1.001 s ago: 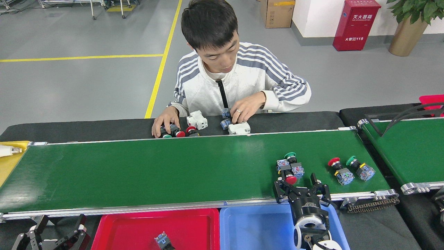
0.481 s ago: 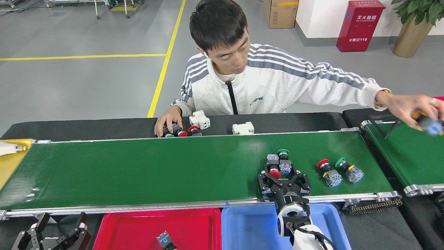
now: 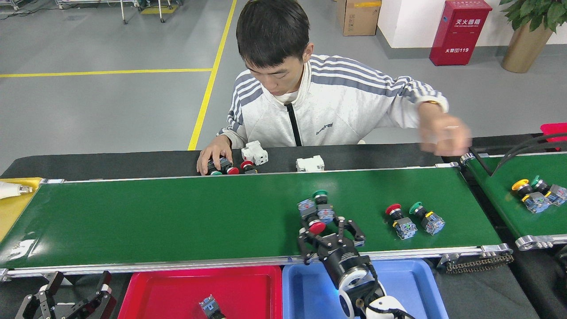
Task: Pick switch part from conveyor to tray
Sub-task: 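Grasp the green-topped switch on the belt with the right gripper, then lower the green-topped switch into the red tray and open the right gripper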
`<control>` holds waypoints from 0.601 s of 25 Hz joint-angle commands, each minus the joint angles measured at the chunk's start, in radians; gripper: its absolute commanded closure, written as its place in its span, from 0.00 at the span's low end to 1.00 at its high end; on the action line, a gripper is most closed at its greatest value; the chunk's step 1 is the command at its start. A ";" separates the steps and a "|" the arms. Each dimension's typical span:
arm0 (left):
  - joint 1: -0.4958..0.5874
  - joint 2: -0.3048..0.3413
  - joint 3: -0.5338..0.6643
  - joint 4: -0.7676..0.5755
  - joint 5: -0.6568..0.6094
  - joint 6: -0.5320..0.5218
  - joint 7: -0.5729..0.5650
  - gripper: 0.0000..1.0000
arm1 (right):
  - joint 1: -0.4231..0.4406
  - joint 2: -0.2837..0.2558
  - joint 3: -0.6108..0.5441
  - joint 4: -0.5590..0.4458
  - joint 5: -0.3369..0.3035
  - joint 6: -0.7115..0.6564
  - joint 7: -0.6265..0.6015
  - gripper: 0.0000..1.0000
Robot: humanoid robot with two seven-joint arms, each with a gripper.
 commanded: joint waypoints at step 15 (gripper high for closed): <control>0.010 0.011 0.011 0.002 -0.023 0.014 0.002 0.00 | 0.330 0.018 -0.429 -0.260 -0.013 0.002 -0.026 0.01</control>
